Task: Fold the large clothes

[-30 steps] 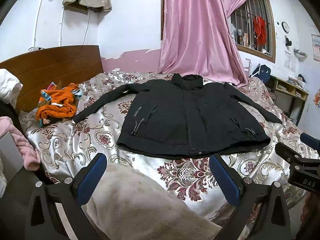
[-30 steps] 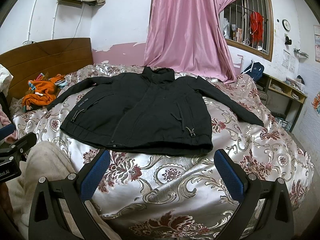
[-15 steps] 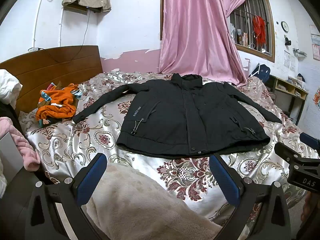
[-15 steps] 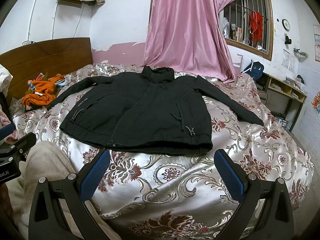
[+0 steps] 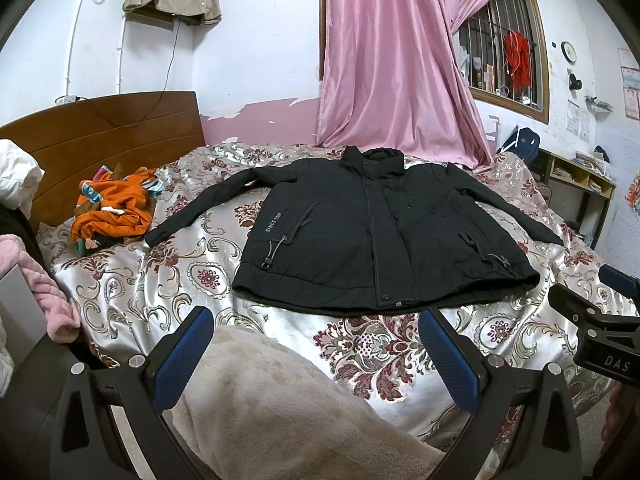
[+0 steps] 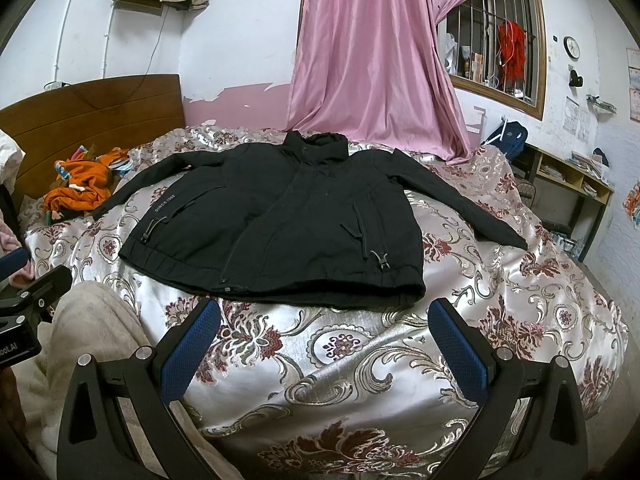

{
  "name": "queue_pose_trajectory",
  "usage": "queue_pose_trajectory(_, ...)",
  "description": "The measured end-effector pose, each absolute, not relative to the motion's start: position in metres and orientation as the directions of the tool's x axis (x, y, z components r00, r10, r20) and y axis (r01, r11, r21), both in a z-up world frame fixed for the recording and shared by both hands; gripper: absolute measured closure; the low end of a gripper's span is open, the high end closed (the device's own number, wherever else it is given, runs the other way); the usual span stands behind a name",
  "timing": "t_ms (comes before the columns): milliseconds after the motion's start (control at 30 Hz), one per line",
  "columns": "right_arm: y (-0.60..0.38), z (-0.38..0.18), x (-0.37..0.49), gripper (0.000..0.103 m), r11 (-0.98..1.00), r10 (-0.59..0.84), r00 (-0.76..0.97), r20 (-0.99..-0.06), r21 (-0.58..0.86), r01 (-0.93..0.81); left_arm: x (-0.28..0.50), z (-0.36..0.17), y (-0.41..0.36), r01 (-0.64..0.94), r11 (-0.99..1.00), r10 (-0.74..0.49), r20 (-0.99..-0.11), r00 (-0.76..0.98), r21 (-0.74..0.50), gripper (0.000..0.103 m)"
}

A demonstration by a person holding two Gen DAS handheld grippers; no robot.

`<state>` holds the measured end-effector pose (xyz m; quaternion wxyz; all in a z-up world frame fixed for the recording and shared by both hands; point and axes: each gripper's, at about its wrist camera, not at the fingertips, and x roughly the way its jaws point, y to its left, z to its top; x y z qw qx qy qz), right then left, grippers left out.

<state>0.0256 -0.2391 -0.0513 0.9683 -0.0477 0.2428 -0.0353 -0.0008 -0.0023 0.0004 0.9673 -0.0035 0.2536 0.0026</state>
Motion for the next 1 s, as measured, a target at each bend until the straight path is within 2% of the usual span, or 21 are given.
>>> queue_pose_trajectory(667, -0.238, -0.051, 0.026, 0.001, 0.993, -0.089, 0.877, -0.471, -0.106, 0.044, -0.001, 0.0, -0.003, -0.009, 1.0, 0.005, -0.494, 0.869, -0.007, 0.0)
queue_pose_trajectory(833, -0.245, -0.066, 0.033, 0.001, 0.995, -0.083, 0.848, -0.523, -0.086, 0.045, 0.002, 0.003, -0.008, -0.067, 0.998, 0.056, -0.514, 0.856, -0.003, 0.0)
queue_pose_trajectory(1000, -0.255, -0.063, 0.043, 0.001, 0.99, -0.142, 0.811, -0.567, -0.086, 0.113, 0.013, 0.01, 0.008, -0.102, 0.995, 0.086, -0.517, 0.851, -0.002, 0.0)
